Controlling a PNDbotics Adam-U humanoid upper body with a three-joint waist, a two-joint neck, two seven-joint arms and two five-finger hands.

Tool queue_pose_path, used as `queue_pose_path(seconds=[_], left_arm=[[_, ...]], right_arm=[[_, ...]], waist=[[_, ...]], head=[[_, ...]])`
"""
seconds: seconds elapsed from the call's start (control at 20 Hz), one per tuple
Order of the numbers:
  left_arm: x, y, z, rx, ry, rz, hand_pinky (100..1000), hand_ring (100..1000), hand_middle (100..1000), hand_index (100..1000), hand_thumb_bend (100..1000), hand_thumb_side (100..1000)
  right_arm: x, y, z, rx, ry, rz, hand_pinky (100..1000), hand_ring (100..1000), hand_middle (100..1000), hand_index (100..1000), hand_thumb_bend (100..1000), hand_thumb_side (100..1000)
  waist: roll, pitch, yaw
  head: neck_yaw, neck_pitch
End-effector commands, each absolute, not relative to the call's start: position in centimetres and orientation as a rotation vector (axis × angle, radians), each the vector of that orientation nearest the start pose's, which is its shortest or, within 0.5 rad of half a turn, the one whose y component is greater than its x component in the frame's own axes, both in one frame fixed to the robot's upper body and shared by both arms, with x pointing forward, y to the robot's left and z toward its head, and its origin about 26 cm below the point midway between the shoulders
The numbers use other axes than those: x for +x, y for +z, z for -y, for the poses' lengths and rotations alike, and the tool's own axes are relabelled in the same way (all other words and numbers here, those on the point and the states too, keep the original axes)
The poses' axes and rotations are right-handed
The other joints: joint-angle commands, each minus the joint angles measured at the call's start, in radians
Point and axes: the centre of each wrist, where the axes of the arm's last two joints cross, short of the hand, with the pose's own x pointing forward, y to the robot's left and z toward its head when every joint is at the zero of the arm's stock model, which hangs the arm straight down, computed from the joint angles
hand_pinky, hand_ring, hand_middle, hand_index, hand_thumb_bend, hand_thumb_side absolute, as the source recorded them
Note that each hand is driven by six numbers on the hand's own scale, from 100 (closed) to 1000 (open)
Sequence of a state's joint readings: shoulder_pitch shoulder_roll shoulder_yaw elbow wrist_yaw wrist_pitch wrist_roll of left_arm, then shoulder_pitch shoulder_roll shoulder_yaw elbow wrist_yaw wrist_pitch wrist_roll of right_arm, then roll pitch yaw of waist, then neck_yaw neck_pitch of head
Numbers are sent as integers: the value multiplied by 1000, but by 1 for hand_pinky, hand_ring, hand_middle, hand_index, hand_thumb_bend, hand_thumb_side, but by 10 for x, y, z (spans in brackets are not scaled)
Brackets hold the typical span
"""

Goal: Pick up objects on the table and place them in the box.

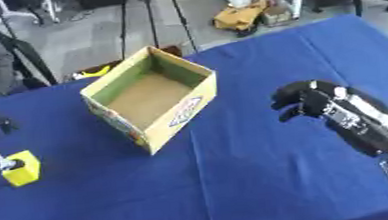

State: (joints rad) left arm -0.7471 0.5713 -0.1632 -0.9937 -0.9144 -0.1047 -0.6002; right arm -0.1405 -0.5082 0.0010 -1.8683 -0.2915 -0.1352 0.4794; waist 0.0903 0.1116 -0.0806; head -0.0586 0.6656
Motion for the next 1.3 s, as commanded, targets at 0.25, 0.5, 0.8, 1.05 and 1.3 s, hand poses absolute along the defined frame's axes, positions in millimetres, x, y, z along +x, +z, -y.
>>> queue_pose_path(seconds=[0.25,0.5,0.8,1.05,1.3], left_arm=[[442,167,-358,796,-1548,918,766,743,741,877,721,382],[440,163,-360,788,-1555,896,762,735,732,872,692,373],[439,152,-360,760,-1557,888,756,723,719,865,656,371],[438,139,-357,741,-1551,895,744,707,702,854,619,362],[438,128,-353,725,-1545,895,737,688,677,838,592,352]], right_arm=[[295,156,321,219,849,1985,708,789,762,829,100,787],[295,155,321,220,849,1983,708,789,762,829,100,788],[295,155,321,217,850,1985,708,789,762,829,100,789],[295,155,321,215,853,1986,708,789,762,829,100,792],[295,156,321,212,856,1988,708,790,762,830,100,793]], waist=[[-2,-12,2],[-3,-12,3],[-3,-9,3],[-2,-3,0],[-2,2,-2]], head=[[-1,-12],[-2,-13],[-3,-12],[-3,-13],[-3,-13]])
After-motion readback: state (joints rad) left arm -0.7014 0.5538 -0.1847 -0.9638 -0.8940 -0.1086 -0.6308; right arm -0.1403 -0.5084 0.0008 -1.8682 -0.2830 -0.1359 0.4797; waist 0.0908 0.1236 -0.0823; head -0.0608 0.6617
